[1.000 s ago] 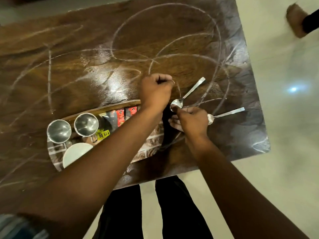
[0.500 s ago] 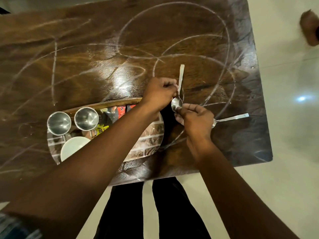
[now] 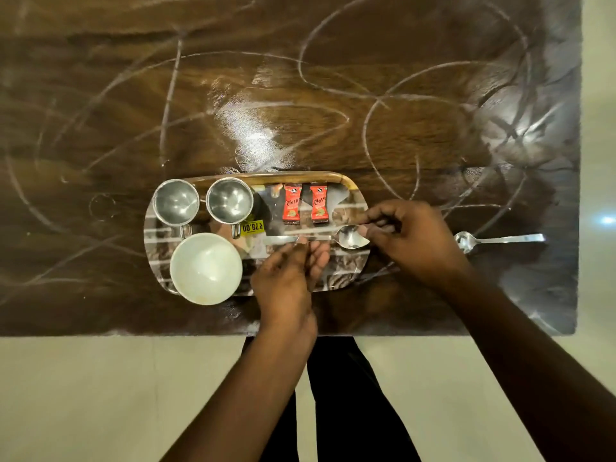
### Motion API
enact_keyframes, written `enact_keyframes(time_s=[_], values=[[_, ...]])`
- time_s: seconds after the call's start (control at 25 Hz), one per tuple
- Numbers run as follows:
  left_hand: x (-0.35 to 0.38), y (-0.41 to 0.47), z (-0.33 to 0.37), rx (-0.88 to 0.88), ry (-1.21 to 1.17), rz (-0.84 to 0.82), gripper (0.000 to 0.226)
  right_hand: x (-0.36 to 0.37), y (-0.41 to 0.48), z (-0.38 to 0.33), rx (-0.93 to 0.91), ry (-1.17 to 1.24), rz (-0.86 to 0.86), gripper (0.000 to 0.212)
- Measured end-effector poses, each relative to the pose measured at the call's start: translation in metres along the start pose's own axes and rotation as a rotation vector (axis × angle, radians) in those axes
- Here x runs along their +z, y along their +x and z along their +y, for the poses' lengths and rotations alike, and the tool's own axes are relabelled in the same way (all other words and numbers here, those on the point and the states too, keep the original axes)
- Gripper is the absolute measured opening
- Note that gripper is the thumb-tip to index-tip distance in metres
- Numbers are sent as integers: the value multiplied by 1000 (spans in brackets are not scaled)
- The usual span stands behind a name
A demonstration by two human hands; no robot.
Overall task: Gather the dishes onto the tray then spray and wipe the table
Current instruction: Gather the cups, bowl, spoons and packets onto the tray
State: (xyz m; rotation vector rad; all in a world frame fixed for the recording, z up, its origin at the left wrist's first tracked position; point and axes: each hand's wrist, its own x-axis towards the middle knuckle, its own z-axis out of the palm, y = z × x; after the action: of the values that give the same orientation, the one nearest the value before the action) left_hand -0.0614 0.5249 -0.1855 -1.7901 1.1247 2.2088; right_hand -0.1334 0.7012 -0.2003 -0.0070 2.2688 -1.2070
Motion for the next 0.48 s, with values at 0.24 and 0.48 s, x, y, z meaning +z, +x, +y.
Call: enact_keyframes(time_s=[0.24,0.48], values=[[4,22,2,-29,-138,103,27,17,18,-17,-85,-246,-26,17],[-2,28,4,-40,-116,101,21,24,23,-18,-177,-372,-37,20]])
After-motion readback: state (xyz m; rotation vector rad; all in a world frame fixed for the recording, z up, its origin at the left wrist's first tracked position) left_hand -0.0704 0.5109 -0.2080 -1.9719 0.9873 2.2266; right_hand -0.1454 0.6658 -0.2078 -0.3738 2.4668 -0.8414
